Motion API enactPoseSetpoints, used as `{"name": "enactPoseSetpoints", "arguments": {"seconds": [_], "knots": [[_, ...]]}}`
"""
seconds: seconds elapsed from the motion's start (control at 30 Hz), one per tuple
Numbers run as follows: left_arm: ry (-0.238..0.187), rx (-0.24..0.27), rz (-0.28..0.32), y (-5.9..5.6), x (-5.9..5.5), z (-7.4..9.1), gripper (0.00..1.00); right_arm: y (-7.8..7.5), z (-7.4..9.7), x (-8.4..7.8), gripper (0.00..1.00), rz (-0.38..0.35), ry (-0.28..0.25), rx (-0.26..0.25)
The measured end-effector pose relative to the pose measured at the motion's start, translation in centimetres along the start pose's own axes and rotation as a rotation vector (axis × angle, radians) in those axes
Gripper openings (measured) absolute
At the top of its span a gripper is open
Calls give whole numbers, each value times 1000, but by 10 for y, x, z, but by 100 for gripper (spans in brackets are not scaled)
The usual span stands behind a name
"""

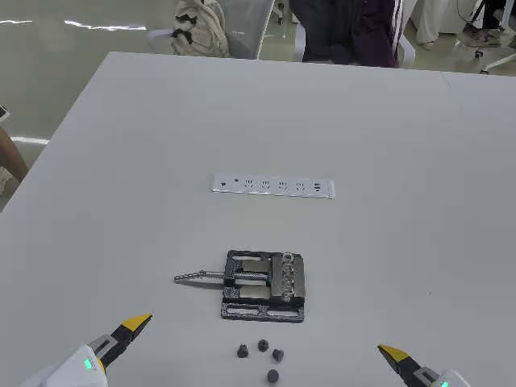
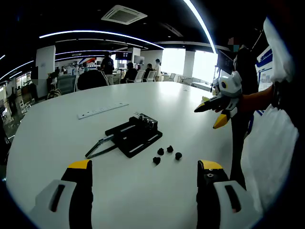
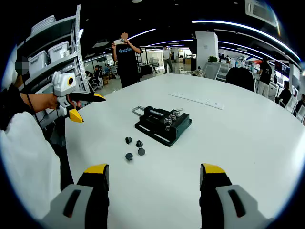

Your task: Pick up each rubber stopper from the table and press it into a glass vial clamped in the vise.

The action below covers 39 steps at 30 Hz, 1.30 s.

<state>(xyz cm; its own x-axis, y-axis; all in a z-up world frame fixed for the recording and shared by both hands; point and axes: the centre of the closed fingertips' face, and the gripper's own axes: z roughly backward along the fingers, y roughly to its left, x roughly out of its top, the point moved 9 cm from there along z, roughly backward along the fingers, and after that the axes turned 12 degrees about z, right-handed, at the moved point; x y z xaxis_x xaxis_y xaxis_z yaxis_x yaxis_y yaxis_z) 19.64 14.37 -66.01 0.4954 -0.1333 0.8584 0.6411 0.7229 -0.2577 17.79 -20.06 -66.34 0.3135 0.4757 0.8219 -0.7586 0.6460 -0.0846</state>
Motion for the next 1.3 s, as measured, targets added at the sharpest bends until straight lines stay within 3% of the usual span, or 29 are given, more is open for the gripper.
{"name": "enactPoseSetpoints", "arguments": {"seconds": [1.3], "knots": [[0,-18,-5,-6,-5,4,89,6,-3,1,79,30,17,27]]}}
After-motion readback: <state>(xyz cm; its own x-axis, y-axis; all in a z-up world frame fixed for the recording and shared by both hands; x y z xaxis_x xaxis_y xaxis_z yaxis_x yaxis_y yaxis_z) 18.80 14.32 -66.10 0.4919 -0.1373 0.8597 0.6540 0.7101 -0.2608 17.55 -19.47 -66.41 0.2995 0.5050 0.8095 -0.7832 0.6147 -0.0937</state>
